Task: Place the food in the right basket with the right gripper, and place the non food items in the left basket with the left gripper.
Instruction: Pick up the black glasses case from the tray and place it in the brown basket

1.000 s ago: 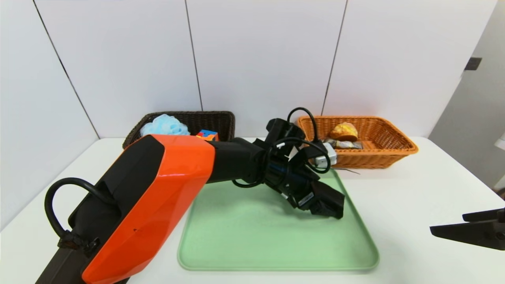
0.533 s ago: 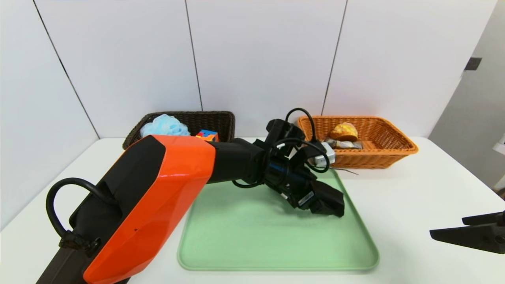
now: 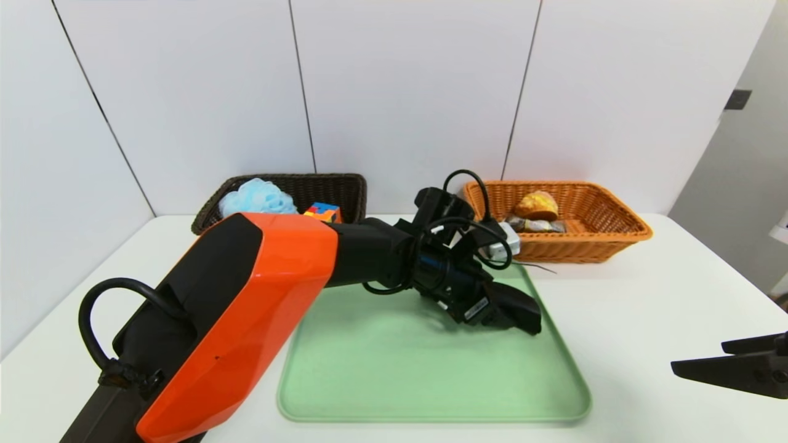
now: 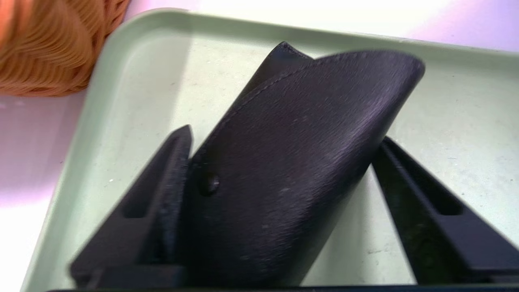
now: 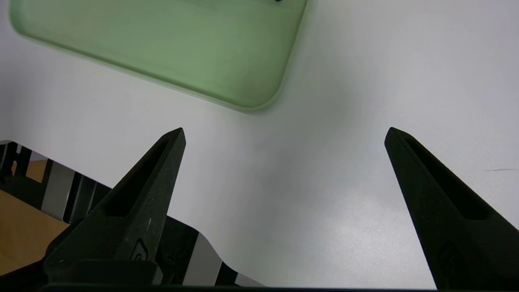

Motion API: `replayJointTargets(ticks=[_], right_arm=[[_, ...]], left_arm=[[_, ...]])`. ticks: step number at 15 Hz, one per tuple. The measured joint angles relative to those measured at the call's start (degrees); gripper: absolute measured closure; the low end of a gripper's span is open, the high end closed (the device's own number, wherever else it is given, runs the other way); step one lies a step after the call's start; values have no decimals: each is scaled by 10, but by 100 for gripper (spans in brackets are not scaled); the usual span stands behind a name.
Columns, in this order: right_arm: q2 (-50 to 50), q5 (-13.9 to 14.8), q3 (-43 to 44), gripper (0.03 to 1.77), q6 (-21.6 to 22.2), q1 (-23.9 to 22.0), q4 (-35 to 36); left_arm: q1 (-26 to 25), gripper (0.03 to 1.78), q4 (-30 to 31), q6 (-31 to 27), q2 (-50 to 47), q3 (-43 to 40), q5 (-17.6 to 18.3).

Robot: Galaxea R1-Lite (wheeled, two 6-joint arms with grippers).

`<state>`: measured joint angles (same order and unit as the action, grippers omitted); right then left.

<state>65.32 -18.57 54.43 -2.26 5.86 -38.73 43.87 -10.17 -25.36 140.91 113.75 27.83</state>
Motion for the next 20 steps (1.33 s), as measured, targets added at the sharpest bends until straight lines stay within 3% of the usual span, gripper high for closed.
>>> replayJointTargets(ticks=[3, 6, 9, 14, 20], right_arm=[[0, 0, 1, 10, 0, 0, 0], [-1, 0, 1, 10, 0, -1, 0], [-2, 0, 0, 10, 0, -2, 0], [-6, 0, 0, 10, 1, -2, 0], [-9, 0, -1, 10, 2, -3, 0]], left_arm=[[1, 77, 1, -1, 0, 0, 0], [1, 98, -1, -1, -3, 0, 0], [1, 105, -6, -1, -13, -1, 1], [1, 139, -22, -2, -40, -1, 3], [1, 146, -88, -5, -95, -1, 28]])
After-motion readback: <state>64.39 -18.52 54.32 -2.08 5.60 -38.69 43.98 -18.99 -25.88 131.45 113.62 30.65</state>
